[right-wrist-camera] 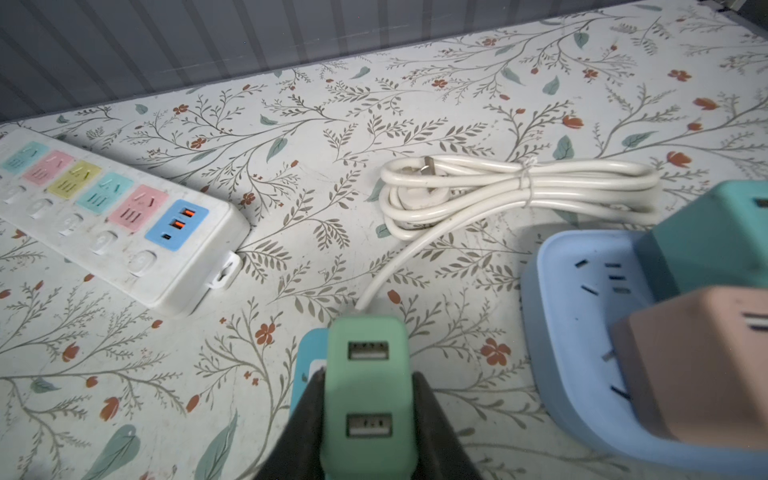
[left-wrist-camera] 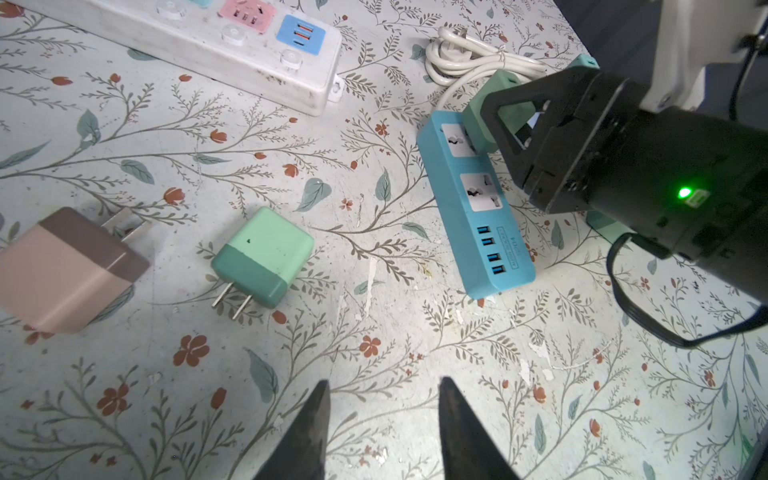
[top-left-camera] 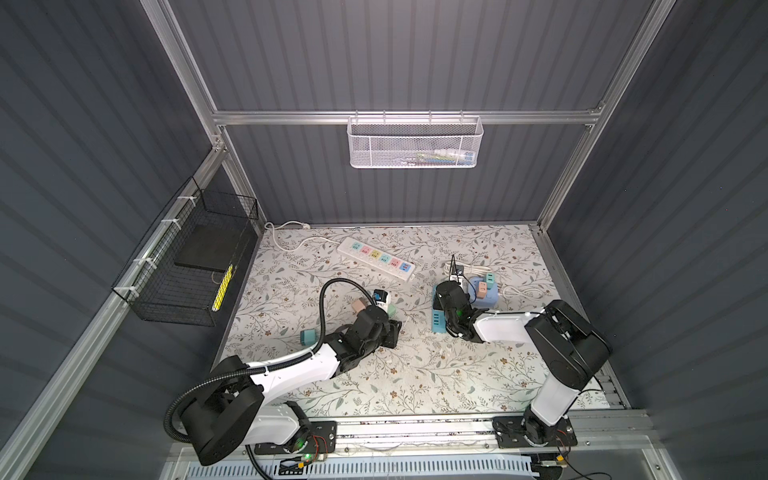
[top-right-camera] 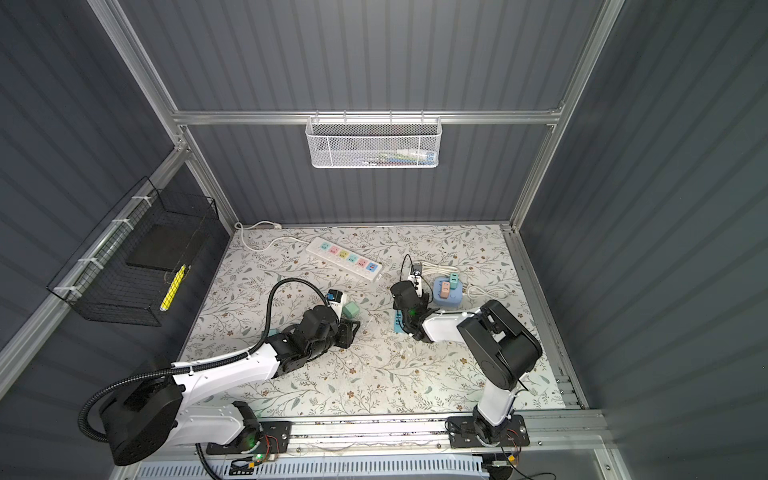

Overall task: Insert the plug
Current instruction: 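Press the mint-green adapter down into the teal strip socket with the right gripper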

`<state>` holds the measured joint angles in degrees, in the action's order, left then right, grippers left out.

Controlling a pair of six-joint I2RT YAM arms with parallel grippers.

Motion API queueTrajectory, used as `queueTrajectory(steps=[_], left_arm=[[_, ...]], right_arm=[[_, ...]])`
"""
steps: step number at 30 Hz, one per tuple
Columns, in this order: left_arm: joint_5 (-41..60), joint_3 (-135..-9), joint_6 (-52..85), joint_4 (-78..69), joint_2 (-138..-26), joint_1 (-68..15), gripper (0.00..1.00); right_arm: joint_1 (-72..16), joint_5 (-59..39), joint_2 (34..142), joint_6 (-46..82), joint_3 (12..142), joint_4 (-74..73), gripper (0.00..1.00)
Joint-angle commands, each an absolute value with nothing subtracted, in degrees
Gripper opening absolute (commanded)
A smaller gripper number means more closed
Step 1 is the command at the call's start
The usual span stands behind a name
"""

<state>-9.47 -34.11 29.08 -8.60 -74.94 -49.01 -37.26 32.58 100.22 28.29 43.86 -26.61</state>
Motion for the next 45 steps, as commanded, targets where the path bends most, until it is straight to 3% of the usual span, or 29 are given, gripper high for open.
queueTrajectory(steps=[1, 27, 32, 38, 45], left_arm=[[-10.1, -33.8, 28.0, -7.7, -73.9, -48.6, 0.43], [-10.8, -32.1, 27.9, -7.0, -71.2, -48.2, 0.43], [-11.5, -32.8, 28.1, -6.1, -70.4, -48.2, 0.43], [-13.5, -33.7, 29.2, -4.4, -68.4, -48.2, 0.45], [-15.5, -33.8, 28.7, -2.2, -64.9, -48.2, 0.46]], right_arm=[[-37.5, 32.6, 101.2, 29.0, 44.8, -23.7, 0.14], [-44.3, 37.7, 109.1, 34.7, 43.5, -16.8, 0.16], [-44.6, 39.0, 106.1, 31.9, 46.1, -14.5, 0.25], [-43.7, 39.3, 105.7, 30.1, 50.7, -13.5, 0.53], [-42.7, 37.7, 99.6, 28.7, 51.3, -14.0, 0.61]])
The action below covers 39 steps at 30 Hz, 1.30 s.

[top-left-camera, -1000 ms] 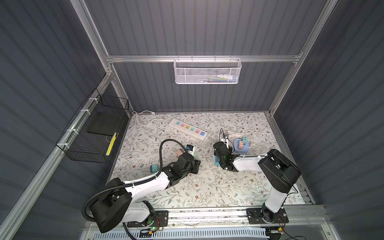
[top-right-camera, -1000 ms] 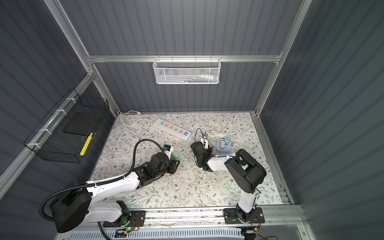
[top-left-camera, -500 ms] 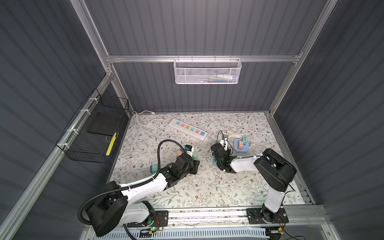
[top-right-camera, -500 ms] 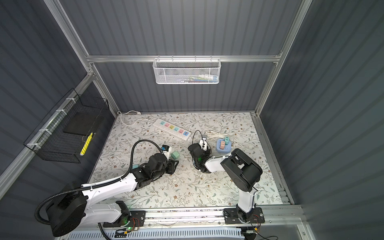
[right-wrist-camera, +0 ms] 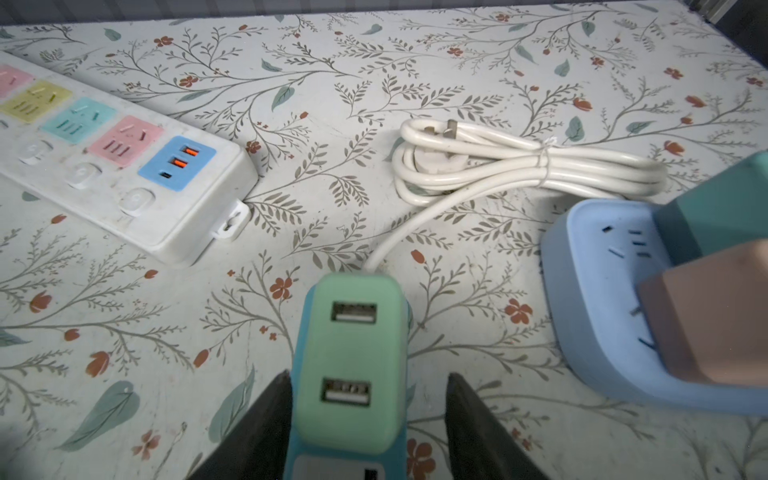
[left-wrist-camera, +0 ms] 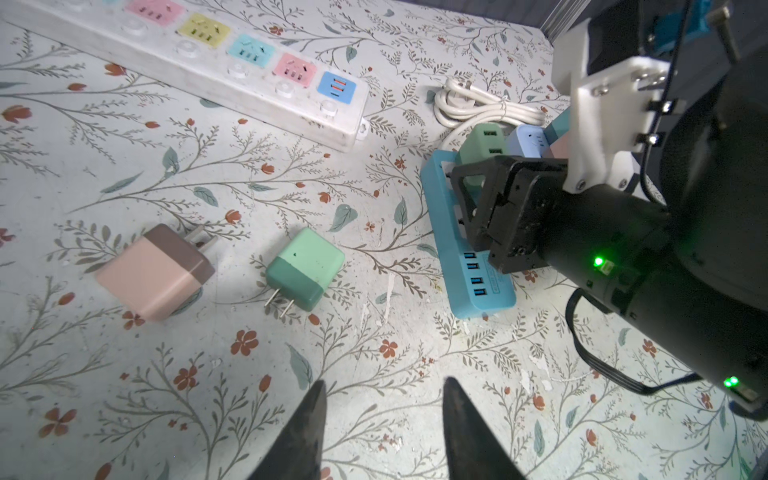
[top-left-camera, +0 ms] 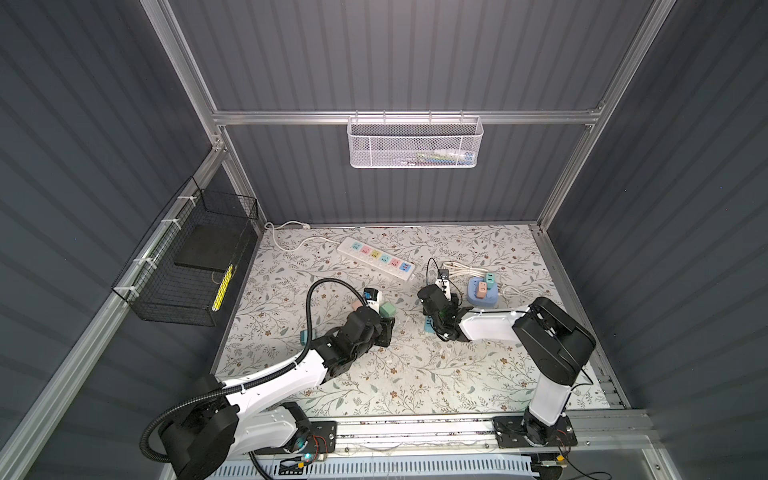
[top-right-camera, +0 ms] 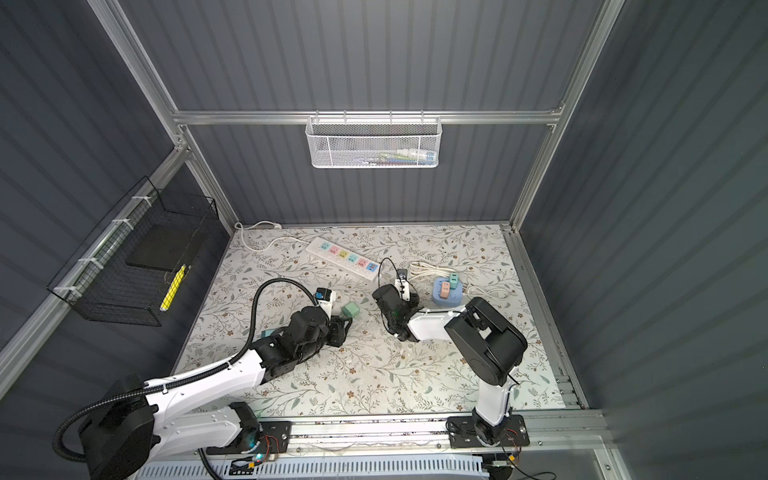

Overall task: Insert the plug
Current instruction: 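Press the mint-green adapter down into the teal strip socket with the right gripper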

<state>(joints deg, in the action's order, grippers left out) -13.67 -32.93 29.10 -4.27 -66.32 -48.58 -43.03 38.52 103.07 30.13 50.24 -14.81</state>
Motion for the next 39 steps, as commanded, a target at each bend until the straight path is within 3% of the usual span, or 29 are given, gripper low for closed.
queueTrajectory(steps=[1, 10, 21, 30, 39], left_arm=[[-15.5, -33.8, 28.4, -2.2, -64.6, -48.1, 0.46], [-14.8, -34.7, 28.0, -2.6, -65.3, -48.2, 0.46], [-14.4, -35.8, 27.2, -2.6, -67.8, -48.1, 0.46], [-14.2, -37.1, 26.7, -2.3, -68.9, -48.0, 0.46], [-13.7, -36.9, 26.9, -2.4, -69.1, -48.0, 0.46]], right_arm=[[-42.6, 36.6, 98.3, 28.1, 51.4, -13.9, 0.63], [-39.1, 28.4, 91.0, 25.9, 55.2, -4.6, 0.71], [-31.0, 12.3, 95.9, 24.9, 61.5, 4.5, 0.51], [-30.8, 11.7, 100.2, 27.2, 70.4, 17.9, 0.57], [-31.1, 12.3, 103.3, 29.3, 76.1, 28.4, 0.56]])
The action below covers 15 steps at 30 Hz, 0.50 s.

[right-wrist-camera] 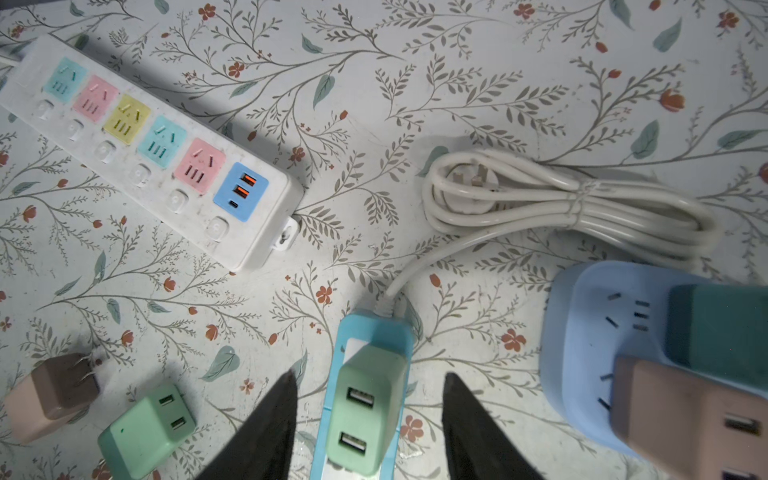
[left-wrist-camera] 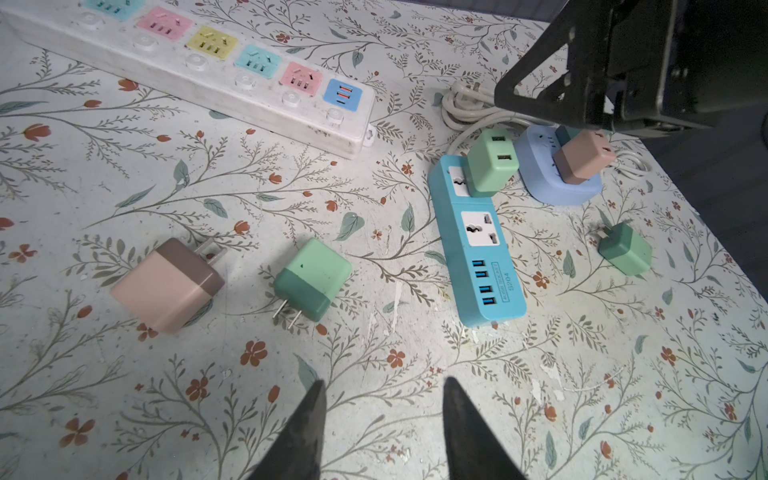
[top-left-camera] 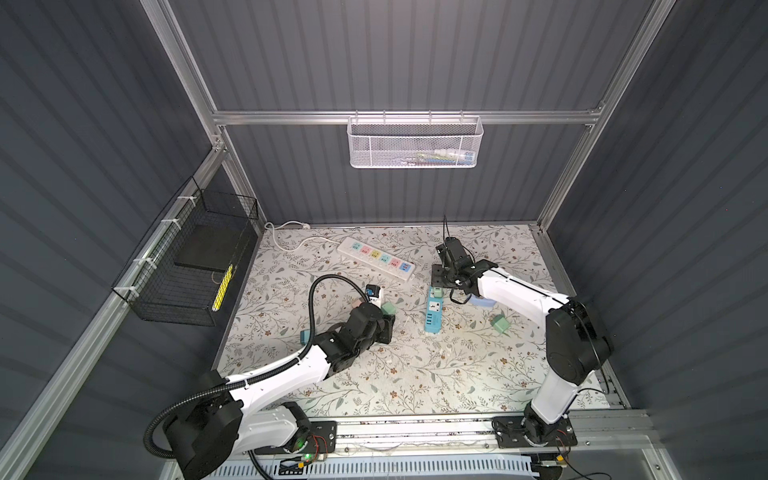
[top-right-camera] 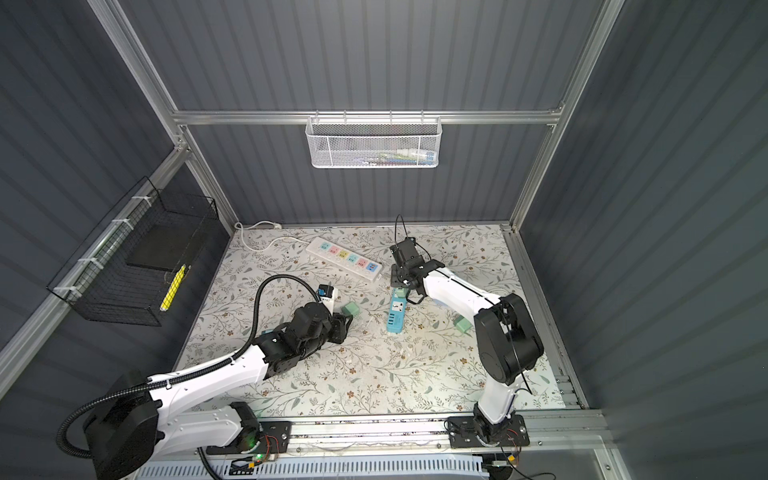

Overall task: Insert the plug
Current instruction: 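Press the mint-green adapter down into the teal strip socket with the right gripper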

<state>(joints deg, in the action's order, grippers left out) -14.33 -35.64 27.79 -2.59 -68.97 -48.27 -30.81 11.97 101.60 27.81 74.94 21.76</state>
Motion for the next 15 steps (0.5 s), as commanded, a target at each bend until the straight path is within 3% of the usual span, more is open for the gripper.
queueTrajectory(steps=[1, 11, 15], left_arm=[[-13.8, -36.7, 27.0, -2.5, -69.1, -48.0, 0.46], [-13.5, -35.8, 27.3, -3.6, -69.5, -48.0, 0.46], [-13.7, -35.5, 27.2, -3.7, -69.4, -48.1, 0.46]], right_arm=[[-31.2, 12.1, 103.9, 29.6, 76.7, 29.3, 0.56], [-31.7, 11.8, 107.1, 29.2, 80.4, 31.8, 0.54], [-31.7, 12.1, 108.2, 29.3, 81.5, 32.2, 0.47]])
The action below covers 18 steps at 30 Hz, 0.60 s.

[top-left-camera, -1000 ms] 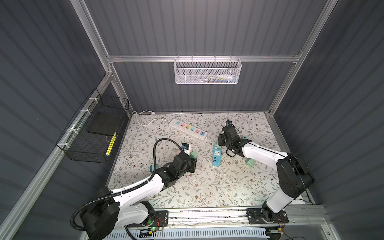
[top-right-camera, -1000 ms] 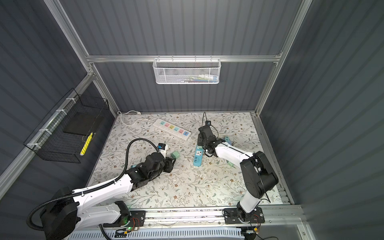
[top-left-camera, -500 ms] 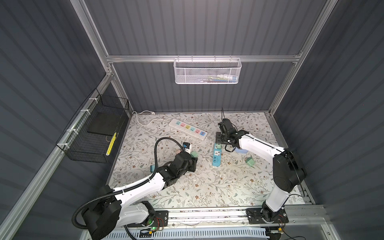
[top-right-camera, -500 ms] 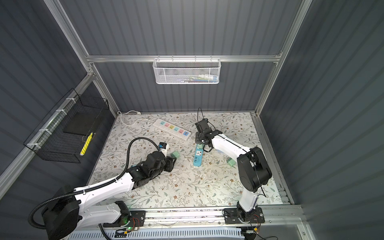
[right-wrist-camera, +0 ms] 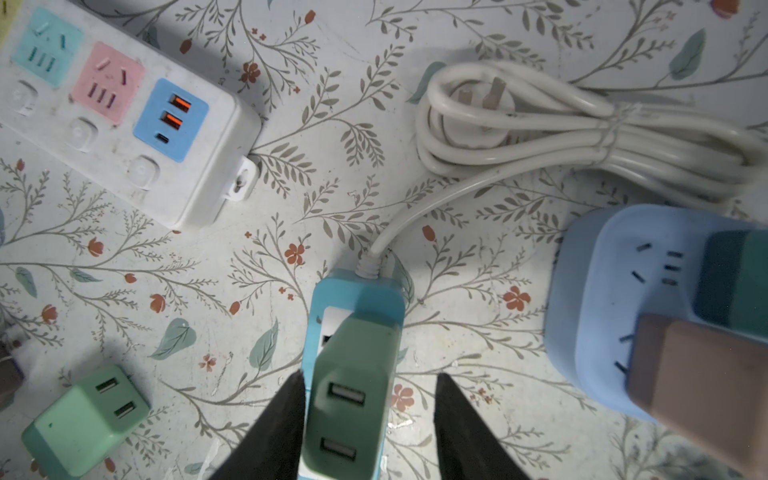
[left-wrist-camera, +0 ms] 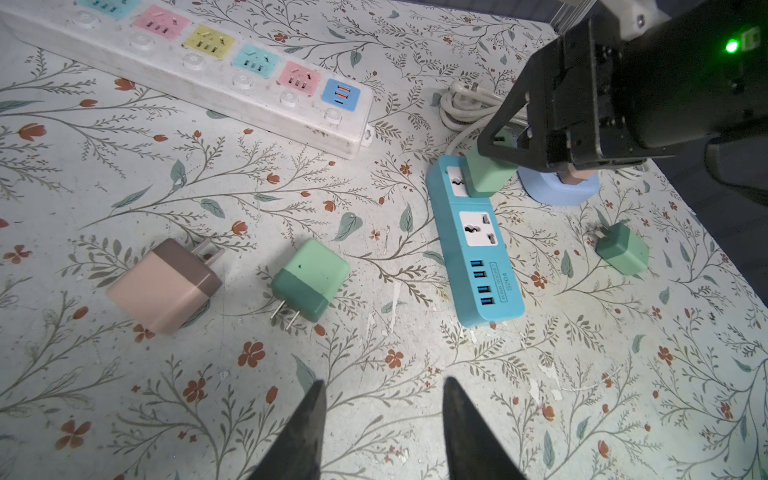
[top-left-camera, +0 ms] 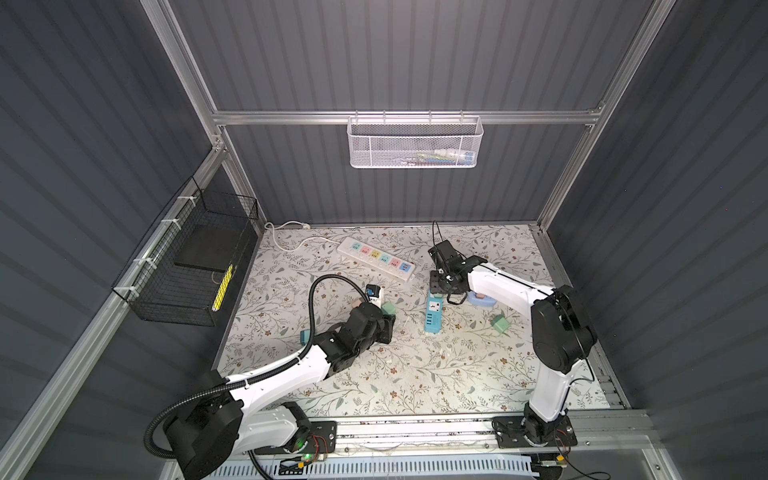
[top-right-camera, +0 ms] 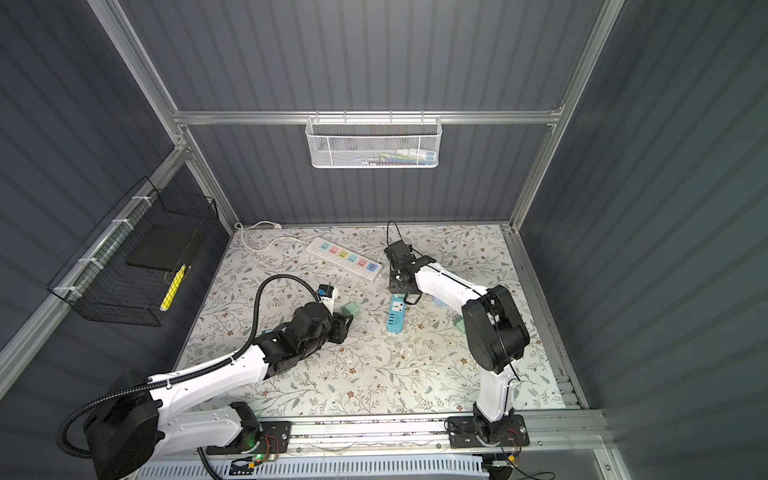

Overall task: Insert the plug
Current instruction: 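Press the mint-green adapter down into the teal strip socket with the right gripper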

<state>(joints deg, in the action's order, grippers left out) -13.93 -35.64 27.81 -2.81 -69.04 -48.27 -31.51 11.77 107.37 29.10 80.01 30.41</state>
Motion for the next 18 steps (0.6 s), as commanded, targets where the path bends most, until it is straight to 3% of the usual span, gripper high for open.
queueTrajectory(steps=[1, 7, 18], left_arm=[[-13.8, -35.4, 27.3, -3.7, -69.2, -48.0, 0.46], [-14.1, -35.1, 26.9, -3.6, -68.7, -47.9, 0.46], [-14.0, -35.2, 26.7, -4.0, -68.9, -47.9, 0.46]], right_arm=[[-31.7, 12.0, 108.6, 29.3, 81.8, 32.5, 0.45], [-31.7, 12.4, 109.2, 30.0, 81.8, 32.7, 0.3], [-31.3, 12.2, 112.3, 30.0, 81.5, 33.3, 0.2]])
